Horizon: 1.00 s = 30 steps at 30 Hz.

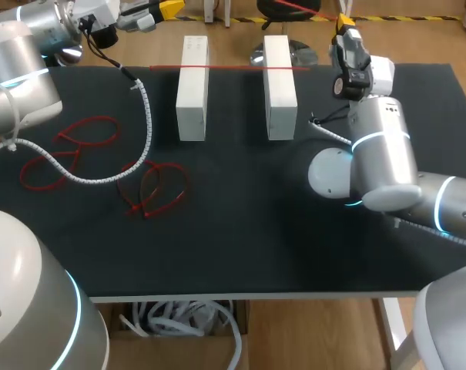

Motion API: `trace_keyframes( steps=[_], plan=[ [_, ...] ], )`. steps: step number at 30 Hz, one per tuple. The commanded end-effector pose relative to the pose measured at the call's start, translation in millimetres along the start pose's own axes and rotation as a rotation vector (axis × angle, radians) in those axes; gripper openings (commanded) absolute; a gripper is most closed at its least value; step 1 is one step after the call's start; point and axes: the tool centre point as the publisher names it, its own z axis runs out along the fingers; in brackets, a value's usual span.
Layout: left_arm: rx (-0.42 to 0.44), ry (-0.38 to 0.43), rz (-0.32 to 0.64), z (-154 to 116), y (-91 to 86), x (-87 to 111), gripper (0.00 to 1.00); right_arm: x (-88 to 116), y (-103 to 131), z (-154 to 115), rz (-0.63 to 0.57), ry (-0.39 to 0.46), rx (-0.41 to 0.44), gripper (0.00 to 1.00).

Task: Grab the tape and strap the tape.

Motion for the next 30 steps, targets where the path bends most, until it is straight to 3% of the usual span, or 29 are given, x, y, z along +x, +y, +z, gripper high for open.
trace_keyframes(
  steps=[1,30],
  plan=[
    [0.001,-0.003,0.002,0.4,0.6,1.1,0.0,0.4,-1.7,0.8,-0.004,-0.005,-0.002,0.0],
    [0.001,-0.003,0.002,0.4,0.6,1.1,0.0,-0.3,-5.0,-0.4,-0.07,-0.021,0.026,0.0]
  ],
)
